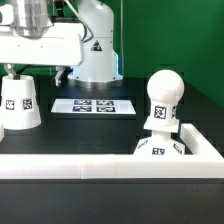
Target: Assemble lamp
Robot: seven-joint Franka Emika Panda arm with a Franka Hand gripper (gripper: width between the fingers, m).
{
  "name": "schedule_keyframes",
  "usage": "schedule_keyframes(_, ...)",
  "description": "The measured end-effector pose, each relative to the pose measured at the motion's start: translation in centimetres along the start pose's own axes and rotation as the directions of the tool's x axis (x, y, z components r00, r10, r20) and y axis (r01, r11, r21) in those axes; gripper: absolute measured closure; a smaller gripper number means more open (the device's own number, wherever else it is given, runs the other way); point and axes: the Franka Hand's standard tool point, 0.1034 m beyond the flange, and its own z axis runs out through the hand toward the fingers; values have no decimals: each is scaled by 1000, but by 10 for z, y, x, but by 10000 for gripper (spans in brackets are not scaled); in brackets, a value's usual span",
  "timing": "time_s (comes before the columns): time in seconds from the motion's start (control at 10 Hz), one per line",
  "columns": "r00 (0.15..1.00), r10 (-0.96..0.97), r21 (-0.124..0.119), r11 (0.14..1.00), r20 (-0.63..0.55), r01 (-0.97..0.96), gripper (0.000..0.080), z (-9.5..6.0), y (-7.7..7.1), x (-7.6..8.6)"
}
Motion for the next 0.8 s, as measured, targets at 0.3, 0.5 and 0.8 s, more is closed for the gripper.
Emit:
schedule_keyframes(0.3, 1000, -7, 2, 1000, 2, 7, 257, -3, -1, 8)
schedule_keyframes(0.5, 1000, -7, 1, 1000, 3, 7, 594, -2, 0, 7)
schedule_keyframes(0.8, 1000, -12, -3, 1000, -5, 12, 756, -2, -2, 9)
